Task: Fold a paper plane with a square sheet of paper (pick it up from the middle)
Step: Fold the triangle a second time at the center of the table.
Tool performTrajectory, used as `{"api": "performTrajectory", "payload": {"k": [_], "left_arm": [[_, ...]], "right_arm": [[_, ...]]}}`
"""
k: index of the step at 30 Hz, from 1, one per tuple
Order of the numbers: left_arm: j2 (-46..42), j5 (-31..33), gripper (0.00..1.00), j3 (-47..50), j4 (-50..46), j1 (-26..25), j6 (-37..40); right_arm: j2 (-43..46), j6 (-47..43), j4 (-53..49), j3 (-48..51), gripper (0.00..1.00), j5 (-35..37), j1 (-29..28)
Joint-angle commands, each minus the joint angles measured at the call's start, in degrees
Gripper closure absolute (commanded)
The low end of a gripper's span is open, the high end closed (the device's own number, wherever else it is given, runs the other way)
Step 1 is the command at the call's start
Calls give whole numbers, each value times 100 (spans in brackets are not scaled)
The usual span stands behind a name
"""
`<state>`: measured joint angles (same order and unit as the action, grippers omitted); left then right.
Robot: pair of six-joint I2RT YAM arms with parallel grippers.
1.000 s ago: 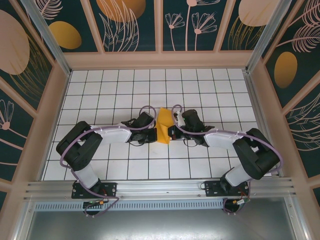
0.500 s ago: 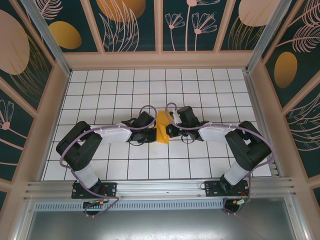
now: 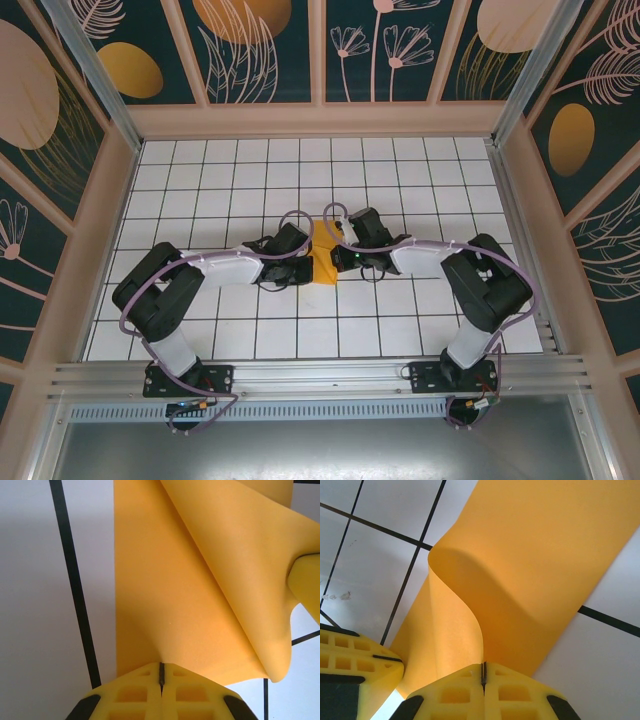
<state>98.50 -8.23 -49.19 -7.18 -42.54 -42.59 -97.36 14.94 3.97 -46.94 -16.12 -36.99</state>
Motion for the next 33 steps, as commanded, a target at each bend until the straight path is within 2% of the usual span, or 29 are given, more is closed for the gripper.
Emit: {"api": "performTrajectory", "payload": {"k": [1, 26, 33], "left_arm": [[72, 269, 93, 13, -495, 23, 92], [100, 391, 94, 63, -582, 26, 146], [86, 481, 96, 110, -654, 24, 290]], "right_arm": [[-140, -149, -137, -191, 97, 142, 52], [-440, -438, -205, -465, 96, 31, 66], [-285, -421, -249, -429, 97, -103, 76]]}}
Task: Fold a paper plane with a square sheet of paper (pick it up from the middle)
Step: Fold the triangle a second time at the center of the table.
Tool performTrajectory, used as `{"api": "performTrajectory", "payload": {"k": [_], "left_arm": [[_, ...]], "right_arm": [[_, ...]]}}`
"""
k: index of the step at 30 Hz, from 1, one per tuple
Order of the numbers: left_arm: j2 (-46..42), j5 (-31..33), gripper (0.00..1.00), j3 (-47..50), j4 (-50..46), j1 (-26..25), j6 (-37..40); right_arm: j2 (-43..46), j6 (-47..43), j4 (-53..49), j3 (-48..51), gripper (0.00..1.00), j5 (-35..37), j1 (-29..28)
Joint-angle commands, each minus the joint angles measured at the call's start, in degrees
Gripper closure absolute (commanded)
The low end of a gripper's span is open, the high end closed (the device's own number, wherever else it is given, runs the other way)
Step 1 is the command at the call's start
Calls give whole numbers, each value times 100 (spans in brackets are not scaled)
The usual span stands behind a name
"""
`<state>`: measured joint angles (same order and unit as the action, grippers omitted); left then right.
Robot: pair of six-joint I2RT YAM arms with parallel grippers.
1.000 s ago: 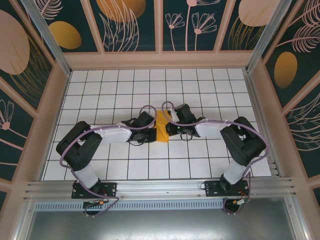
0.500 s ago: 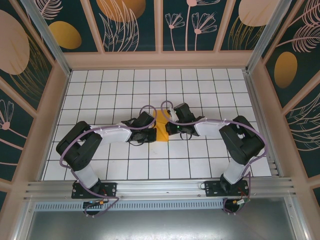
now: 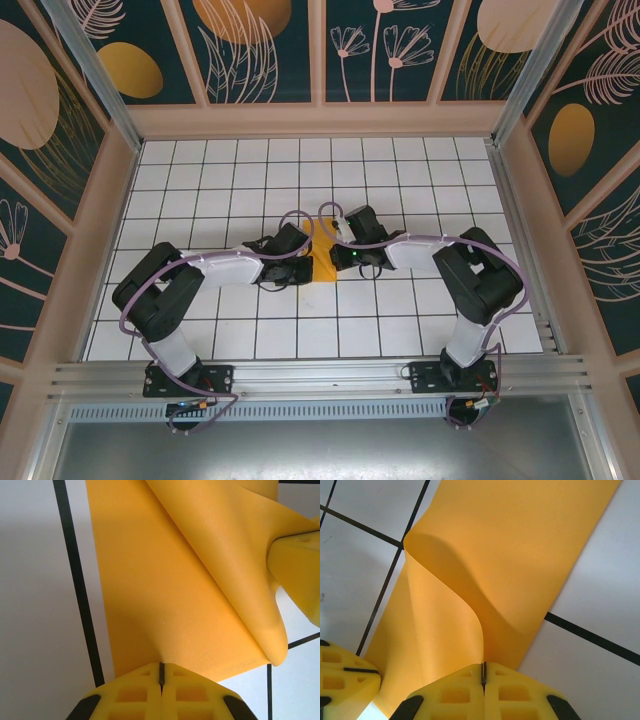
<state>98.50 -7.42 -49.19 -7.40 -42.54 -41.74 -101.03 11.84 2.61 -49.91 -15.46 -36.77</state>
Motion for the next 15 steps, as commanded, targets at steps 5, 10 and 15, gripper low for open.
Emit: {"api": "performTrajectory", "payload": {"k": [5, 10, 15], "left_arm": [[3, 614, 100, 249, -806, 23, 514], [-286, 672, 99, 309, -923, 23, 866], [-330, 742, 97, 260, -949, 27, 1033]], "right_arm": [[478, 188, 88, 160, 96, -423, 39], [628, 398, 201, 289, 96, -660, -37], [505, 310, 169, 189, 96, -525, -67]]}}
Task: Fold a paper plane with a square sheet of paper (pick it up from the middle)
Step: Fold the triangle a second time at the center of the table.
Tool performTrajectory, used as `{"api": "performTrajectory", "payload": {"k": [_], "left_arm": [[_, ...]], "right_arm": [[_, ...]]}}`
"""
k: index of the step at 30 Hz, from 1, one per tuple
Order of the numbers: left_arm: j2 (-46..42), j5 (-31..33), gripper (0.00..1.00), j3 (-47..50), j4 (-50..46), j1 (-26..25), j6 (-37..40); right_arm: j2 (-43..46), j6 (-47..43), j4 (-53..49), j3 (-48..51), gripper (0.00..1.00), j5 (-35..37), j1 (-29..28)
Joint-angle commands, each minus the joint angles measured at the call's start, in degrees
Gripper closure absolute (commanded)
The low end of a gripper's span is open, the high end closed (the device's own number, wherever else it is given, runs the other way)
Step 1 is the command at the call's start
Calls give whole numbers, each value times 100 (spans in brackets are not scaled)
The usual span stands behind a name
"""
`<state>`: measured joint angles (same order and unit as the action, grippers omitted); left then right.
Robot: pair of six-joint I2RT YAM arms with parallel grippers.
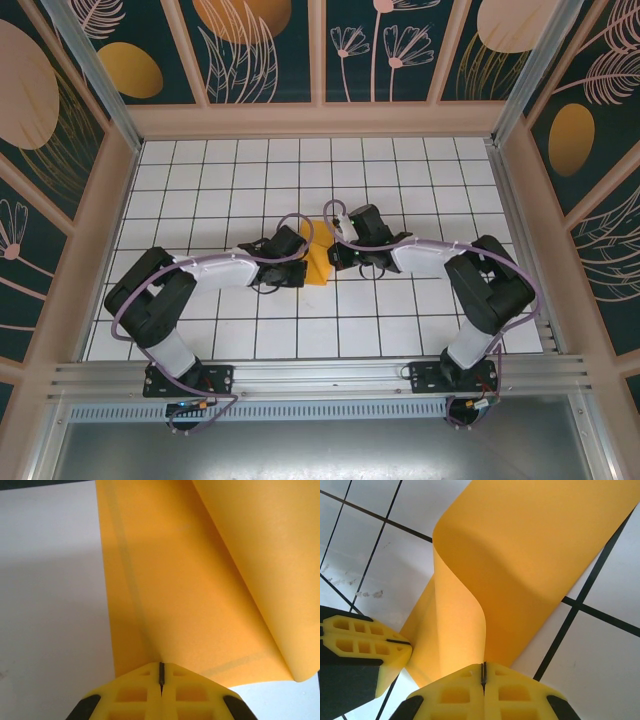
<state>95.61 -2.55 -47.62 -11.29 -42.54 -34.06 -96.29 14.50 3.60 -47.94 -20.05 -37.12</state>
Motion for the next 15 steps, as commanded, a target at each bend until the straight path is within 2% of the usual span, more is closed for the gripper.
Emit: {"api": "performTrajectory", "payload": {"k": [1, 15], "left_arm": [[-43, 252, 97, 78, -538, 27, 269], [97, 246, 96, -38, -497, 27, 227]], "right_arm": [[-38, 8, 32, -75, 96, -60, -32], [-539, -195, -19, -465, 95, -262, -31]]}}
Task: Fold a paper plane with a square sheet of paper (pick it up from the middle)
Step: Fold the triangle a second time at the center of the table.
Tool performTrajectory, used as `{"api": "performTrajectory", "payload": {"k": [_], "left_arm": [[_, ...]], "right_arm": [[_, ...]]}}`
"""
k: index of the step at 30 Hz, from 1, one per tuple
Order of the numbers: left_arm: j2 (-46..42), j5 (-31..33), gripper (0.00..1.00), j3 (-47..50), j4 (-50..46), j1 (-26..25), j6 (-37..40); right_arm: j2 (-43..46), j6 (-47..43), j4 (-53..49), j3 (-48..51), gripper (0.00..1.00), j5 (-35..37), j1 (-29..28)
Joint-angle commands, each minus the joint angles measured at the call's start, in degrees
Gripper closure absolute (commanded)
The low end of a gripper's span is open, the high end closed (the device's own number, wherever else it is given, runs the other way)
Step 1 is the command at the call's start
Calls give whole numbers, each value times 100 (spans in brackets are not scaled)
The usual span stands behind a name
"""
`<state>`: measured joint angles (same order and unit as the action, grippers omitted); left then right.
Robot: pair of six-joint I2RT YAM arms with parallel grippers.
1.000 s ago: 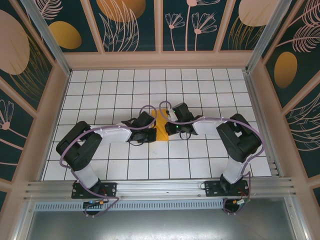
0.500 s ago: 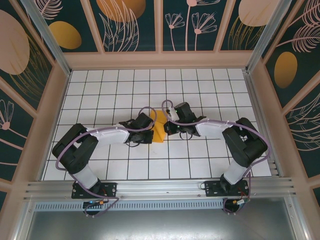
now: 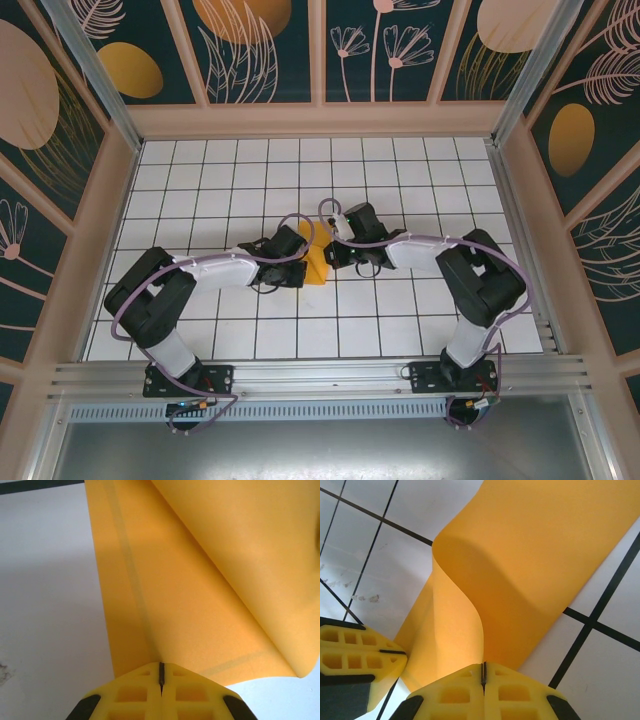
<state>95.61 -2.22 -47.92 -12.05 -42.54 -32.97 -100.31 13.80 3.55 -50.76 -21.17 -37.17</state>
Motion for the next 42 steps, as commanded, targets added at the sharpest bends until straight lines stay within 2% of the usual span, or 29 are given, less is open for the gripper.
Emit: {"api": "performTrajectory", "payload": {"k": [1, 22, 30, 33, 36, 40, 42], "left_arm": [[96, 214, 96, 0, -426, 20, 115], [97, 262, 96, 36, -473, 25, 107], [-227, 466, 95, 141, -418, 27, 15], [-635, 376, 92, 160, -219, 36, -297], [-1014, 219, 84, 172, 114, 28, -870], [-1244, -288, 80, 430, 941, 35, -1932], [-1267, -337, 83, 662, 1281, 36, -2574]], "right_arm": [[-173, -145, -28, -199, 95, -171, -27], [-602, -361, -259, -563, 94, -306, -27], [-194, -48, -166, -265, 97, -303, -20], [78, 385, 173, 44, 97, -370, -43], [286, 742, 553, 303, 97, -358, -71], [433, 996, 799, 475, 97, -319, -96], [443, 1018, 836, 497, 96, -295, -108]]}}
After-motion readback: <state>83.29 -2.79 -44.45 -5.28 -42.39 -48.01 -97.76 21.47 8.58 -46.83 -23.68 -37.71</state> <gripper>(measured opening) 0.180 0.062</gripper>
